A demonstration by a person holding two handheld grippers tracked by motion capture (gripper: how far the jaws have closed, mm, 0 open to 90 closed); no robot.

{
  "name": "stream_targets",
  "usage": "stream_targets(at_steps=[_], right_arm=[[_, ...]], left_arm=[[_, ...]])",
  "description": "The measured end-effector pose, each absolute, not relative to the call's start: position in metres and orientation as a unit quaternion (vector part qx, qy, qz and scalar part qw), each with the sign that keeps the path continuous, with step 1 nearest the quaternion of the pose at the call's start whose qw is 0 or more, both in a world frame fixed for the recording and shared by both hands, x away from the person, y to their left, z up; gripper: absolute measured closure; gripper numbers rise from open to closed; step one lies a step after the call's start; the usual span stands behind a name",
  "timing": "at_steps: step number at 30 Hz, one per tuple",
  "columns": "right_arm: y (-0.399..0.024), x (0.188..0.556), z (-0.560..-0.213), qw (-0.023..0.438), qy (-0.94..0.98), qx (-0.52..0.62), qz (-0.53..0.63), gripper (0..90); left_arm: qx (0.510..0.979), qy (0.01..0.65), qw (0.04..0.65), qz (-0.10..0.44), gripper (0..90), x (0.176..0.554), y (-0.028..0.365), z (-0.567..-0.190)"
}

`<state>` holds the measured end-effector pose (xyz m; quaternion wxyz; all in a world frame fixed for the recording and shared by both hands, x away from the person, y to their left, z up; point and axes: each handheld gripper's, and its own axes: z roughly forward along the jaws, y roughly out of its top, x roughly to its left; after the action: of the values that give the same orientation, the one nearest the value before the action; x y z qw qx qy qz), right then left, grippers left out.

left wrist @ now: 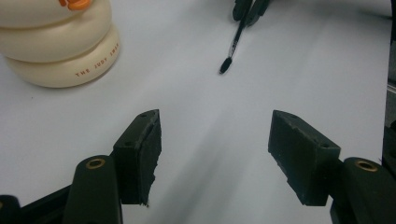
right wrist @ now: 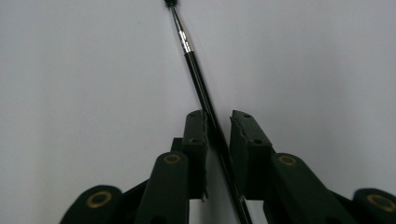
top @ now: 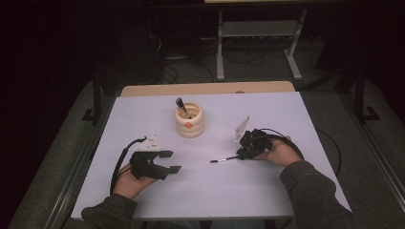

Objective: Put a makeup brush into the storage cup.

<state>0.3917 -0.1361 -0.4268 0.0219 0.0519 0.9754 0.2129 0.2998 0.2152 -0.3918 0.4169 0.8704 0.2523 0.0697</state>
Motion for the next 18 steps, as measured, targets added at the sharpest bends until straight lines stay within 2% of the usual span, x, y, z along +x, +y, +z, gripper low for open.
stream_targets(at_steps=[6, 18], right_arm=[[-0.1385, 0.3943, -0.428, 0.006, 0.974, 0.027, 0.225, 84.8], [-0.1432, 0.3987, -0.4289, -0.012, 0.971, 0.031, 0.239, 85.2]], left_arm=[[0.869, 0.254, 0.418, 0.068, 34.5, 0.2991, 0.2137, -0.3923], [0.867, 0.256, 0.422, 0.066, 34.5, 0.3002, 0.215, -0.3924]])
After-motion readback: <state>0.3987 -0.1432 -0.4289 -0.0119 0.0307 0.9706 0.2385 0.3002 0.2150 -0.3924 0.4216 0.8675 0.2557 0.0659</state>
